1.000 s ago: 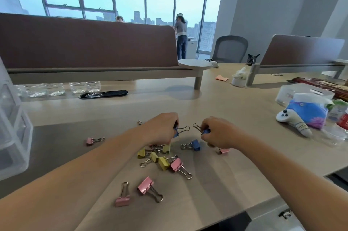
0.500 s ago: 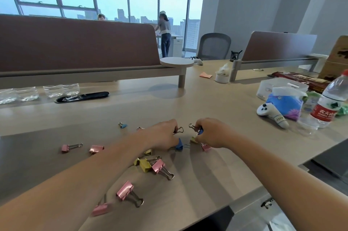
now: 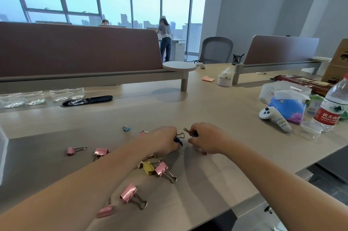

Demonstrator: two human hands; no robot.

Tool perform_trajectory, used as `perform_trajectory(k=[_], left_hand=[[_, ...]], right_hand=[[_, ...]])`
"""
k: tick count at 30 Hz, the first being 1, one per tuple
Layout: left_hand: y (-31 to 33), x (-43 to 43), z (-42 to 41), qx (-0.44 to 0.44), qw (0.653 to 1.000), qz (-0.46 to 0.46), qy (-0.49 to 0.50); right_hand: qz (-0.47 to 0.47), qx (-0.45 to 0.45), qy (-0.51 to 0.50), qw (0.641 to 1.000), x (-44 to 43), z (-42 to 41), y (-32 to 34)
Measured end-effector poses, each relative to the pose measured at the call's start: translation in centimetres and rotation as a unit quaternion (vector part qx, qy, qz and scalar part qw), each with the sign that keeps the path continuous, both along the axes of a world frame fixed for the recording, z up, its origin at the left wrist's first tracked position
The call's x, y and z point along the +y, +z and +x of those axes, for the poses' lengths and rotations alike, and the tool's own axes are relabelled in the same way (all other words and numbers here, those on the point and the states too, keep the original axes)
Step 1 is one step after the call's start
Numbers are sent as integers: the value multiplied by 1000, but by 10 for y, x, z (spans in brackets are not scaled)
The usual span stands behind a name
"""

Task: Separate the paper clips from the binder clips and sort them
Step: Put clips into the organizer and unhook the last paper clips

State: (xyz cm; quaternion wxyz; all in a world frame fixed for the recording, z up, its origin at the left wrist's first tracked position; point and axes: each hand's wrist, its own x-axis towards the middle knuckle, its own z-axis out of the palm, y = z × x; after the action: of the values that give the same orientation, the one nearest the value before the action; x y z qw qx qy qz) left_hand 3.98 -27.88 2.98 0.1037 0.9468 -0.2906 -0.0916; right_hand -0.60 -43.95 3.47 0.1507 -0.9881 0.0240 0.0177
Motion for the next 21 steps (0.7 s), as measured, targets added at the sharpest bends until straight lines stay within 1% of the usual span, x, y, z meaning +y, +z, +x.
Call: perform_trajectory(k=[3,7,11,16,19,21], left_hand=[[15,18,-6,3,999,-36,8],[36,56,-17,2,995,-86,43],[65,104,-33,-16,989,-122,87],[104,176,-47,-67,979,-117,156],[133,223,-63,-120,965,-110,204],[152,258,-74,-136,955,-124,232]], right_hand=[[4,-4,10,1000,13,2,10],[64,-13,33,997,50,1,32],[123,-26,93,988,107,-4,63],[210,-27,154,965,186,-7,106],[265,-24,209,941,233,-9,133],[298,-23,241,923,267,-8,150]])
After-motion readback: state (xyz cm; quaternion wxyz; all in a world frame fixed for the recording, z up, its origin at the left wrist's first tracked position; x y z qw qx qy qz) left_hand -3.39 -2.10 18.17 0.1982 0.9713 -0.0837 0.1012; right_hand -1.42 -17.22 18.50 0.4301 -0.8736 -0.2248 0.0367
